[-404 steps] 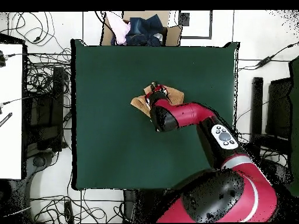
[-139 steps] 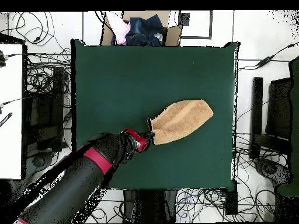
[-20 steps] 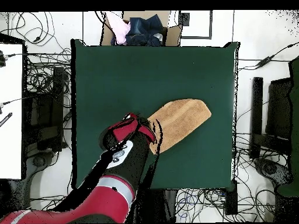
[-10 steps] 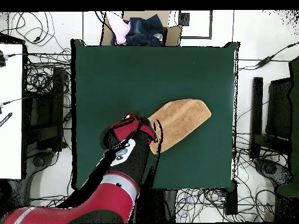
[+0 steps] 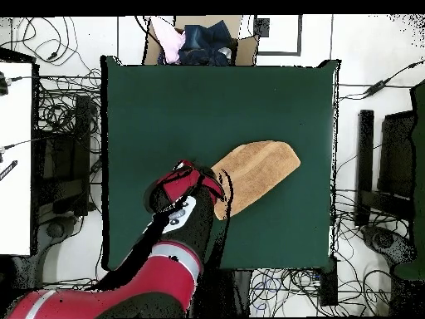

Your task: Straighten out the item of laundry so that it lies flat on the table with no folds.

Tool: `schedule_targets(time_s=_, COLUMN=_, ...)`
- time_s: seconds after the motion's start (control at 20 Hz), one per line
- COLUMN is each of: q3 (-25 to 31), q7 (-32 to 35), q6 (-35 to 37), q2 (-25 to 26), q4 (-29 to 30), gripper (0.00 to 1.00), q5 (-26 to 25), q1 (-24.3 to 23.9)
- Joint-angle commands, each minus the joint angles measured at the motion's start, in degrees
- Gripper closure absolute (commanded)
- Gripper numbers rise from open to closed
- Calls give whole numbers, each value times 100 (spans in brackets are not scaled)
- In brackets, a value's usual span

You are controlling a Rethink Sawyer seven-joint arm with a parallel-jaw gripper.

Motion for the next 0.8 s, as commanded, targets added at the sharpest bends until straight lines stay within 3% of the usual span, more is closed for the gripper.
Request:
schedule_targets(time_s=0.05, q3=642, q7=29, q6=-462, q2=411, q4=207, gripper=0, q5=-272, q1=-30)
schedule_targets(time_s=0.8, q3=832, q7=-43, q6=-523, q2=-84, q4=980, gripper=0, q5=-458, q1=-142)
